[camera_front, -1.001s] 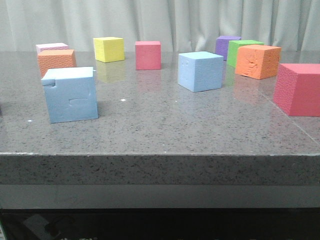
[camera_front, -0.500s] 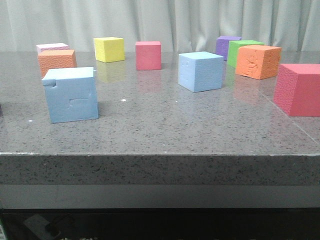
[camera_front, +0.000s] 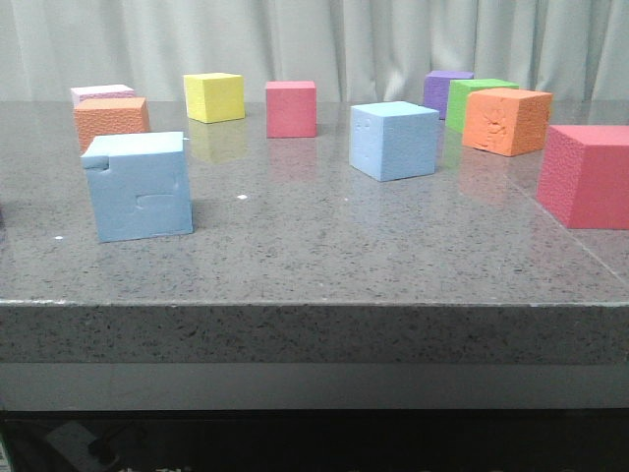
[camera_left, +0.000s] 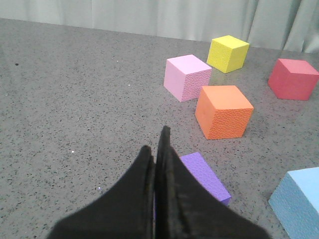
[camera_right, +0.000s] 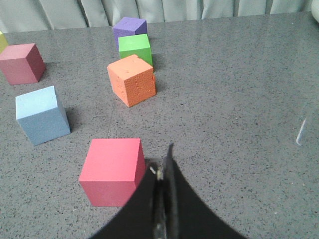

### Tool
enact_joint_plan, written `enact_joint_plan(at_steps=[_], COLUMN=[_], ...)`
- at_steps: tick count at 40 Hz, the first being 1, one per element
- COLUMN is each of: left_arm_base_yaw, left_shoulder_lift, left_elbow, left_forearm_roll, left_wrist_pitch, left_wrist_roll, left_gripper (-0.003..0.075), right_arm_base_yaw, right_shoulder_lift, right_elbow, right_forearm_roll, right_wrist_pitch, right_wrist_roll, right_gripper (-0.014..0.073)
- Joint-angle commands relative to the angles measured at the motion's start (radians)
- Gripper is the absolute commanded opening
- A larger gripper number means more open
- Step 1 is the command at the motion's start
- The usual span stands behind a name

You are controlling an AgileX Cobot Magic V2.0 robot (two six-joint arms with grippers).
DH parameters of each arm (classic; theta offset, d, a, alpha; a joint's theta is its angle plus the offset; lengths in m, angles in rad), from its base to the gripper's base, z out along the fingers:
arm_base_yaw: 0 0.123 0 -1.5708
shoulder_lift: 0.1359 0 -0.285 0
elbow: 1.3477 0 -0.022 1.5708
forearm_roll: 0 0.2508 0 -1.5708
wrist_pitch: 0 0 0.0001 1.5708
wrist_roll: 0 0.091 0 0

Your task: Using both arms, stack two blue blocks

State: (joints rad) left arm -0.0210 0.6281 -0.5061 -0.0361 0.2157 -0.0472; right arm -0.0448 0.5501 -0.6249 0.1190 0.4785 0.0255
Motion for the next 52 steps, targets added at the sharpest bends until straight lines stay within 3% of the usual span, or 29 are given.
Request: enact_joint_plan(at_steps=[1,7,12,19,23,26,41,52], left_arm_base_yaw=[0.001,0.001,0.001,0.001,0.001,0.001,0.001,0.001], left_shoulder_lift=[0.004,0.004,0.004,0.004,0.004,0.004,0.004,0.004], left_elbow=[-0.038,-0.038,-0.038,-0.038,-0.038,-0.038,-0.038,-0.038], left_forearm_roll=[0.000,0.000,0.000,0.000,0.000,0.000,0.000,0.000], left_wrist_pitch=[-0.093,-0.100,-0.114,-0.114,-0.114,-0.114,-0.114,-0.114], left_wrist_roll=[-0.005,-0.005,-0.005,-0.005,-0.005,-0.005,-0.005,-0.005], left_gripper=[-0.0018,-0.0007,0.0134,0.0510,0.0626,0.0636,0.0628,0.0628], right_arm_base_yaw=[-0.003,-0.003,-0.003,-0.003,-0.003,-0.003,-0.003,-0.003], right_shoulder_lift=[0.008,0.008,0.008,0.008,0.008,0.008,0.022,0.324], right_elbow=[-0.039,-0.039,-0.039,-0.039,-0.039,-0.039,-0.047,-0.282], right_forearm_roll=[0.001,0.001,0.001,0.001,0.001,0.001,0.006,0.005], right_wrist_pitch=[-0.084,-0.084,-0.085,-0.085,-0.085,-0.085,-0.121,0.057], right_wrist_roll=[-0.007,-0.007,-0.007,-0.007,-0.007,-0.007,-0.007,-0.020], right_gripper=[-0.0069,-0.0069,-0.0001,0.0289,0.0527,0.0666,0.0640,0.0640])
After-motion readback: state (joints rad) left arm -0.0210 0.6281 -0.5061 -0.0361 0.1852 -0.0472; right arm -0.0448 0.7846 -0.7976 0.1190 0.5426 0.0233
